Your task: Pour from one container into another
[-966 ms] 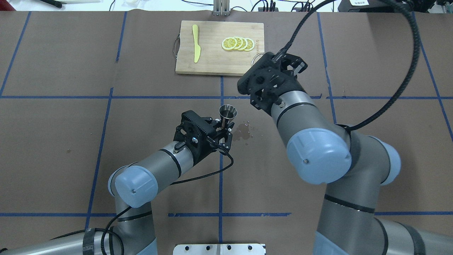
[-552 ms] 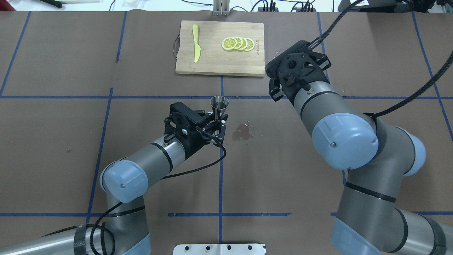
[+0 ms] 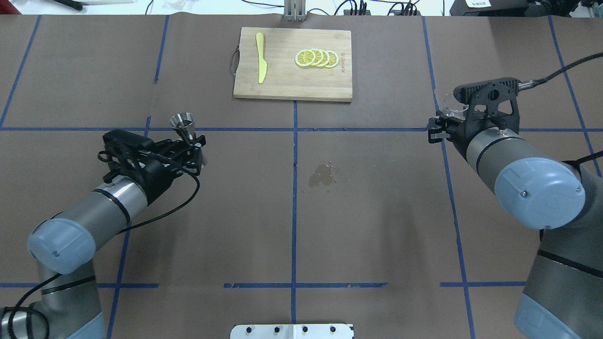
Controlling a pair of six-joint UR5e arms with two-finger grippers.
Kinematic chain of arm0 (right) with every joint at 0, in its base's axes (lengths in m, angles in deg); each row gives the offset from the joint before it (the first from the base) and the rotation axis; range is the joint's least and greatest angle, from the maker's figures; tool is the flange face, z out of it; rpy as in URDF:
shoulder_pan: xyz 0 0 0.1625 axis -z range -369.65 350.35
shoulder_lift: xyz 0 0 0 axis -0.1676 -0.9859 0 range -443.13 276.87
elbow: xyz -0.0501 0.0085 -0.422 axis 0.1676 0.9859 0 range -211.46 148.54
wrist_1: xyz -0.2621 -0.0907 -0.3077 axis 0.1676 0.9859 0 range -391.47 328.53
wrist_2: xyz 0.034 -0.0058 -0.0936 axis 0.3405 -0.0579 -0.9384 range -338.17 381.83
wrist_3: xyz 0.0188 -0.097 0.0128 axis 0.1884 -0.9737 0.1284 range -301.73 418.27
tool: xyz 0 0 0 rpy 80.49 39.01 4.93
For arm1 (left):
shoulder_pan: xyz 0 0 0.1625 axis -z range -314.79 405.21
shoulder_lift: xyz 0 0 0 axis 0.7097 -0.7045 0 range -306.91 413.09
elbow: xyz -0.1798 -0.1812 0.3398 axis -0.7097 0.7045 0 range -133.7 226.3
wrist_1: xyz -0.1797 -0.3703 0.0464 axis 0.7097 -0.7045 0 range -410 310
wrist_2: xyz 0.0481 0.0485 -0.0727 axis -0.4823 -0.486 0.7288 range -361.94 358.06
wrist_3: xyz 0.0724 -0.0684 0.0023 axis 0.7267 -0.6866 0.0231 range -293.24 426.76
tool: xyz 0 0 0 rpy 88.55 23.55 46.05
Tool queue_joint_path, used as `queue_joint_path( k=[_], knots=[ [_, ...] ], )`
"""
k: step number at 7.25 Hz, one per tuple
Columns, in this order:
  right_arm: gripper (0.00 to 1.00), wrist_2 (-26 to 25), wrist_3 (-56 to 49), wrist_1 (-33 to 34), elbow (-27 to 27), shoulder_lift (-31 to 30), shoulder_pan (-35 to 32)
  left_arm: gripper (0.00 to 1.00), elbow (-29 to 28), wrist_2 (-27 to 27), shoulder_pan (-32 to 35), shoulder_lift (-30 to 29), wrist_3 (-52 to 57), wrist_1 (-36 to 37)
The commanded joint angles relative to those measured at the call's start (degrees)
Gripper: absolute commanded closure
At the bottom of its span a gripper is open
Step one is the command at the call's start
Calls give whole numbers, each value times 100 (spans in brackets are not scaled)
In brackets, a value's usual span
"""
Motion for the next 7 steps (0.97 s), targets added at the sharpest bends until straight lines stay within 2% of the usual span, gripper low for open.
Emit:
queue_joint_path(
  k=[1, 2, 3, 4, 5, 7],
  knots=[
    [100, -10, 1272, -12, 23, -234, -37, 100, 274, -541, 16, 846, -11, 1],
    [100, -10, 1302, -273, 57, -409, -28, 100, 275, -908, 16, 945, -89, 1],
    [100, -10, 1241, -1293, 310, -845, -28, 100, 171, -1251, 16, 963, -482, 1],
    [100, -45, 1206, -2539, 722, -1093, -28, 100, -22, -1812, 16, 1007, -712, 1],
    [100, -45, 1171, -2961, 1004, -1148, -37, 100, -215, -2070, 8, 1068, -1097, 10],
    [100, -36, 917, -3271, 1234, -1157, -37, 100, -698, -2606, -10, 1183, -1661, 10]
  ],
)
